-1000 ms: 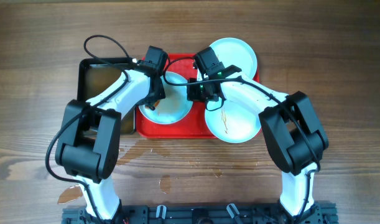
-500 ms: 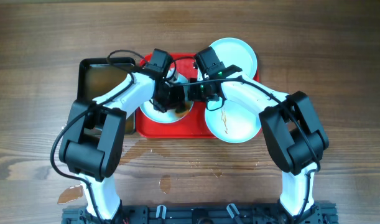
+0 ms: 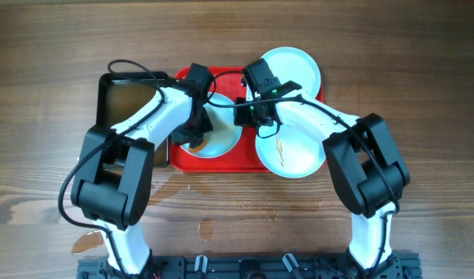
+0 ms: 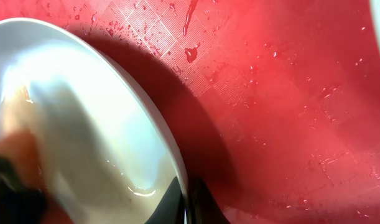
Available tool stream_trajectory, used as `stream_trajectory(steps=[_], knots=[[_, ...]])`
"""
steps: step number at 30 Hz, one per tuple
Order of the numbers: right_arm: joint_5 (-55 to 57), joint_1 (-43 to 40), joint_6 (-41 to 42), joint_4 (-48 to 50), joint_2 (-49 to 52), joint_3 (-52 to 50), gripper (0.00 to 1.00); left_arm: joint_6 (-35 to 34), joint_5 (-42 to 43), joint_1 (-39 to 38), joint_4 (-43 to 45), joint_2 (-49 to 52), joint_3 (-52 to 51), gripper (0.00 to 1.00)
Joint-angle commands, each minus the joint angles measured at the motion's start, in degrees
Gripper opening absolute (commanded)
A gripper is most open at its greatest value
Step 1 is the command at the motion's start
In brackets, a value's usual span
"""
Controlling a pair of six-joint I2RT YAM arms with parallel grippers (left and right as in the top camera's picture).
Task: Clean dirty plates on tray and stack at the side
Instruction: 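Scrub the held plate with the sponge using the left gripper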
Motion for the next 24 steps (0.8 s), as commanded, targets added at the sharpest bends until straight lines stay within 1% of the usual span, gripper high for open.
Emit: stream_trajectory(steps=[1,3,5,6,9,11,13,14,16,19,22,24], knots=[[0.0,0.2,0.7,0.5,1.5,0.8,0.05,7.0,13.2,-3.3,0.6,3.0,-3.0,0.04],[0.0,0.2,0.7,0.5,1.5,0.8,0.05,14.5,17.5,-3.4,2.7,3.0,-3.0,0.04],[0.0,0.2,0.7,0.5,1.5,0.8,0.05,18.5,16.5,-3.3,5.9,3.0,-3.0,0.04],[0.0,0.2,0.7,0.5,1.5,0.8,0.05,18.7,15.1,-3.3,8.3,3.0,-3.0,0.04],[0.0,0.2,0.7,0.1,1.5,0.8,0.05,18.6,7.9,-3.3,18.3,3.0,-3.0,0.04],[0.0,0.2,0.7,0.1,1.5,0.8,0.05,18.7,0.7,-3.3,25.6,3.0,-3.0,0.04],[0.0,0.2,0.7,0.2,1.5,0.8,0.05,18.6,-4.9,-3.3,28.3,3.0,-3.0,0.04],[0.1,0.2,0.7,0.2,1.5,0.8,0.05,18.6,-7.3,-3.2,28.1,3.0,-3.0,0.04],[0.1,0.2,0.5,0.2,1.5,0.8,0.05,18.6,-8.4,-2.8,25.3,3.0,-3.0,0.04],[0.0,0.2,0.5,0.3,1.5,0.8,0.05,13.8,-8.4,-1.6,16.6,3.0,-3.0,0.04],[0.0,0.2,0.5,0.3,1.5,0.8,0.05,10.9,-6.6,-0.2,6.5,3.0,-3.0,0.04],[0.0,0.2,0.5,0.3,1.5,0.8,0.05,10.9,-2.6,0.6,0.7,3.0,-3.0,0.04]])
